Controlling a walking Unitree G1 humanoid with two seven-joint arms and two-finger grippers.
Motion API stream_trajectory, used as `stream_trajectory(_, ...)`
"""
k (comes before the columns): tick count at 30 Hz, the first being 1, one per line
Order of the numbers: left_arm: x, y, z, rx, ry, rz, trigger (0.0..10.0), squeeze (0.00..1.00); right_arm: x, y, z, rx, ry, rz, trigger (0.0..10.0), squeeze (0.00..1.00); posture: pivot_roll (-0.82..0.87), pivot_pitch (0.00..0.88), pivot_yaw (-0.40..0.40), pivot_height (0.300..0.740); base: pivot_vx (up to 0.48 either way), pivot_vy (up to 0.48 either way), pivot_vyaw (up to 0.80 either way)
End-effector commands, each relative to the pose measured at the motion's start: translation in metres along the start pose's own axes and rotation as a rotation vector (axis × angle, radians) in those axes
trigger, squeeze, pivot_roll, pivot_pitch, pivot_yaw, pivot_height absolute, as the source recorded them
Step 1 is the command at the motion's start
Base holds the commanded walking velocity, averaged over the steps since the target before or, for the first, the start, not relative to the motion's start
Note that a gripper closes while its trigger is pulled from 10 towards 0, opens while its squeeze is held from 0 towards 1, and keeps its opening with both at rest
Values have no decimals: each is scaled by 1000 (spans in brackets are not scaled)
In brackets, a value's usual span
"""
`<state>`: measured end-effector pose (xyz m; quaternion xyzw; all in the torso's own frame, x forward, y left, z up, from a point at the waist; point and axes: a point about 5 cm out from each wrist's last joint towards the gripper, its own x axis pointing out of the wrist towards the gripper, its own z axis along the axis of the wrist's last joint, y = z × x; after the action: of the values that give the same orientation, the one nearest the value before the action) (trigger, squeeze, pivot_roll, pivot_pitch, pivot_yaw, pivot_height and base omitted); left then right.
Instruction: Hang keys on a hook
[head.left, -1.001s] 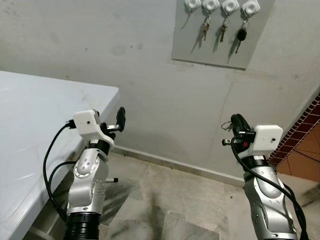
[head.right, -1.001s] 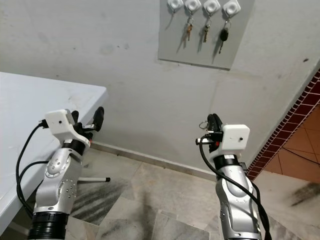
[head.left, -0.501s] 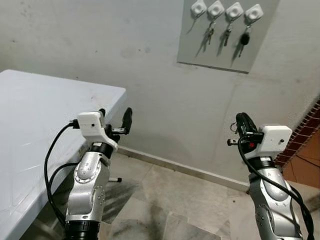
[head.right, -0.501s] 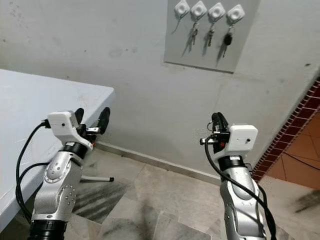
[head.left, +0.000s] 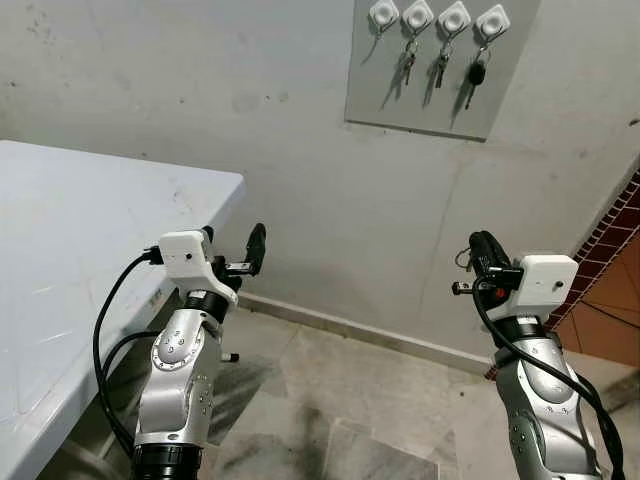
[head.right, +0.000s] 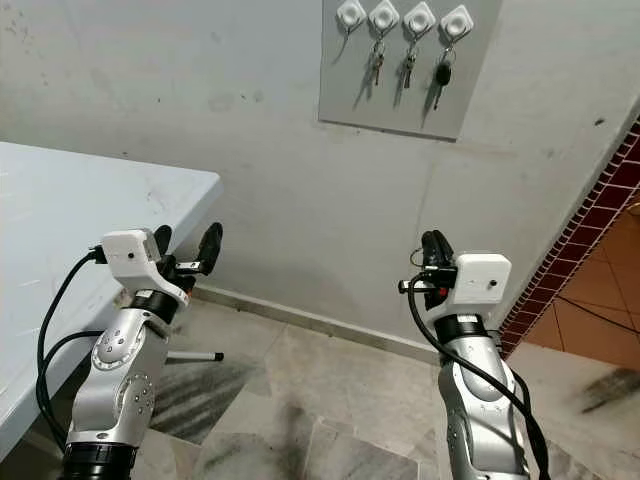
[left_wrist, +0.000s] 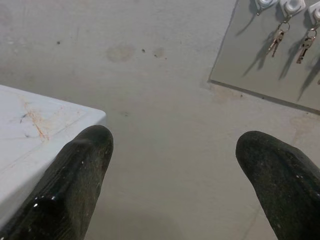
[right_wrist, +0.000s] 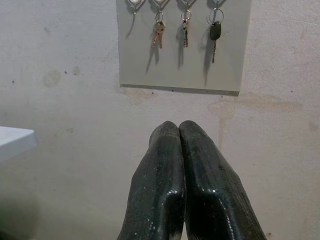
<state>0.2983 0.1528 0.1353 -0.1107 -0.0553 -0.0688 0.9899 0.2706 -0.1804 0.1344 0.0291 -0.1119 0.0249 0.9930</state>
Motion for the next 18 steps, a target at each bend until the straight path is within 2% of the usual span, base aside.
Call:
stream_trajectory(1, 1, 1, 2, -1, 2, -4, 10000, 0, 3, 0, 4, 0, -14, 6, 10000, 0, -18, 0, -14, 740, 0, 0, 0)
stream_trajectory(13, 3, 1, 9, -4, -25, 0, 10000, 0, 4, 2, 6, 4, -22, 11, 10000, 0, -16, 0, -17, 740, 0, 0, 0)
stream_trajectory(18, 4, 1, 10, -3, -32, -2, 10000, 0, 4, 4, 6, 7, -24, 13, 10000, 0, -16, 0, -17, 740, 268, 0, 0)
